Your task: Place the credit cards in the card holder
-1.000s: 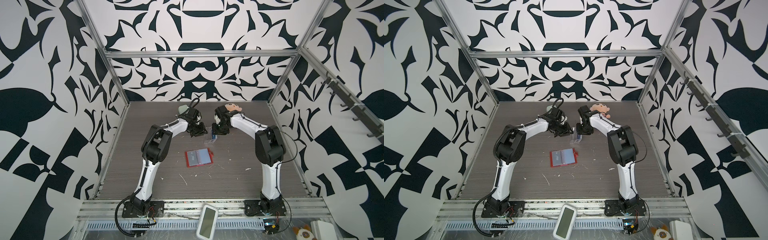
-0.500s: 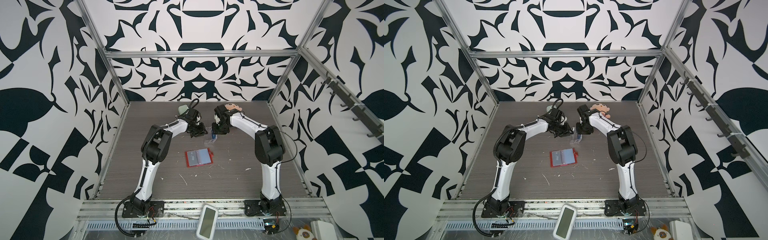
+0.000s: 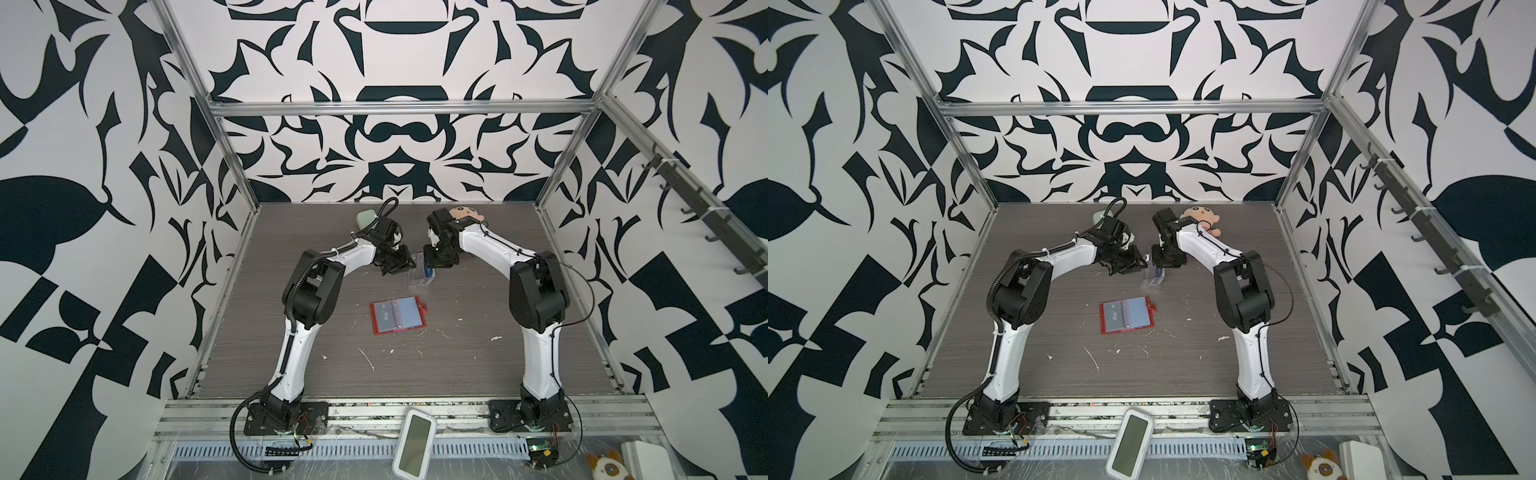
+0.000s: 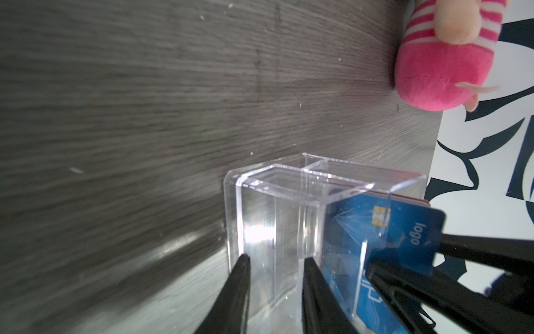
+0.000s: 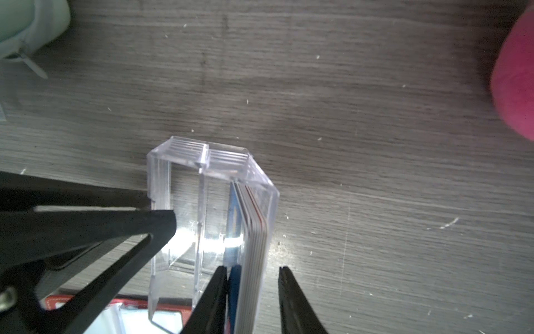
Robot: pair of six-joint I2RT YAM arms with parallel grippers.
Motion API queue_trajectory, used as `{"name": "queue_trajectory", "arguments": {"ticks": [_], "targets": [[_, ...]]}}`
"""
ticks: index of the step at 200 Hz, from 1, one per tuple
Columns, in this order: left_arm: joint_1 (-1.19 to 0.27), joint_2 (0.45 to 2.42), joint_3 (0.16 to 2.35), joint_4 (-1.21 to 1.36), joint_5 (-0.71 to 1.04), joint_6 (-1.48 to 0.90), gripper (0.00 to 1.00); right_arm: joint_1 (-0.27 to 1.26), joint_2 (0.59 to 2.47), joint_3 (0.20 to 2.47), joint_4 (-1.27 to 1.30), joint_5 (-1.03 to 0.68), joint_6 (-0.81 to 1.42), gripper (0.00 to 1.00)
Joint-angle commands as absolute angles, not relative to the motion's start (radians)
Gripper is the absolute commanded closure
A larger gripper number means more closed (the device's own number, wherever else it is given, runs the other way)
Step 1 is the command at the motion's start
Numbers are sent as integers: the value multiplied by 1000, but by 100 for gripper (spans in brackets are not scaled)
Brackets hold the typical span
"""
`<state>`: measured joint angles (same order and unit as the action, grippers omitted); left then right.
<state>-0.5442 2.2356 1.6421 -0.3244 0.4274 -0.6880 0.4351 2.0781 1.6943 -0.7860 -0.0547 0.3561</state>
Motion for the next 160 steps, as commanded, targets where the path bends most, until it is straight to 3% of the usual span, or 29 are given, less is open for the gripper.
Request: {"name": "queue_trajectory", "arguments": {"ticks": [1, 102, 160], "targets": [[-546, 2283, 1594, -397, 371, -701, 69, 434, 2046, 1740, -859, 6, 338, 68], [-546, 2293, 1596, -408, 365, -703, 70, 444, 2048, 1772, -886, 20, 324, 70], [-545, 2293, 1601, -410, 367, -703, 70, 445, 2076, 1772, -857, -46, 322, 61]]}}
